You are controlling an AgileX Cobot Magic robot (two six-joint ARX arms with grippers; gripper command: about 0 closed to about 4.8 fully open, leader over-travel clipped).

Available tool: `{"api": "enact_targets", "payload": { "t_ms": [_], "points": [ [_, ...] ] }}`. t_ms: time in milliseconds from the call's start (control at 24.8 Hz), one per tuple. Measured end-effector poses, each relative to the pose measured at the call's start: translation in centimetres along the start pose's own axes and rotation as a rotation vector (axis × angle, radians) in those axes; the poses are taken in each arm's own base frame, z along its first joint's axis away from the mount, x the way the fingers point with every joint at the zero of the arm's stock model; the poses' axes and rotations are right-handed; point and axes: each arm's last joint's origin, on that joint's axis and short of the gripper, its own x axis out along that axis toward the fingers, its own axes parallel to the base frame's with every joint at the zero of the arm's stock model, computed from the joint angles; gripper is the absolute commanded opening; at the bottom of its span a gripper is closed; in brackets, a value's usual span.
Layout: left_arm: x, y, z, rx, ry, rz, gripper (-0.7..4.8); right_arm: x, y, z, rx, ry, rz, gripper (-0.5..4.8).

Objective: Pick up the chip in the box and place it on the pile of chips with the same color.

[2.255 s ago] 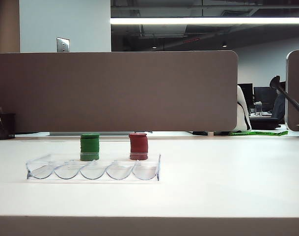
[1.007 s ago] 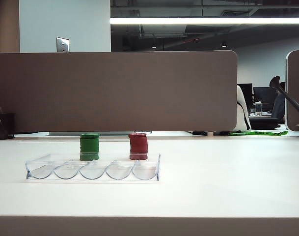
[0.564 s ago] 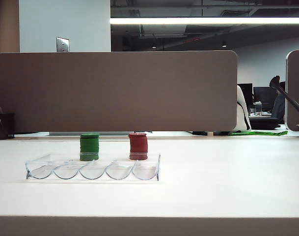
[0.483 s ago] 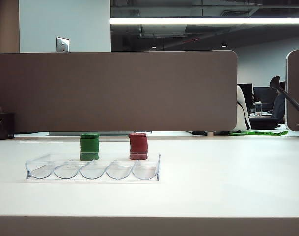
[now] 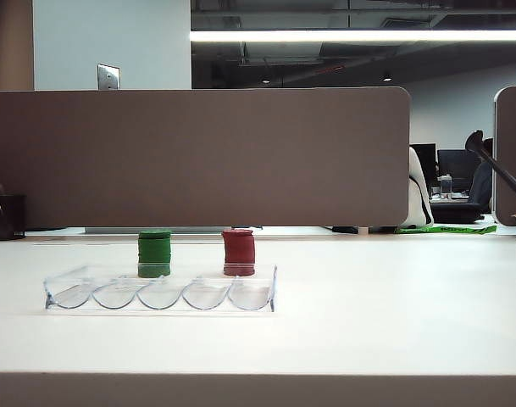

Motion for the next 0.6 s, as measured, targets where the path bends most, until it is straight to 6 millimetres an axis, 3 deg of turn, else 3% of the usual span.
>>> {"api": "enact_targets", "payload": {
  "t_ms": [604],
  "points": [
    [-0.01,0.17,0.01,0.001,0.001,0.056,-0.06,0.00,0.04,0.00,0.024,0.001,0.015,-0.01]
  ]
}}
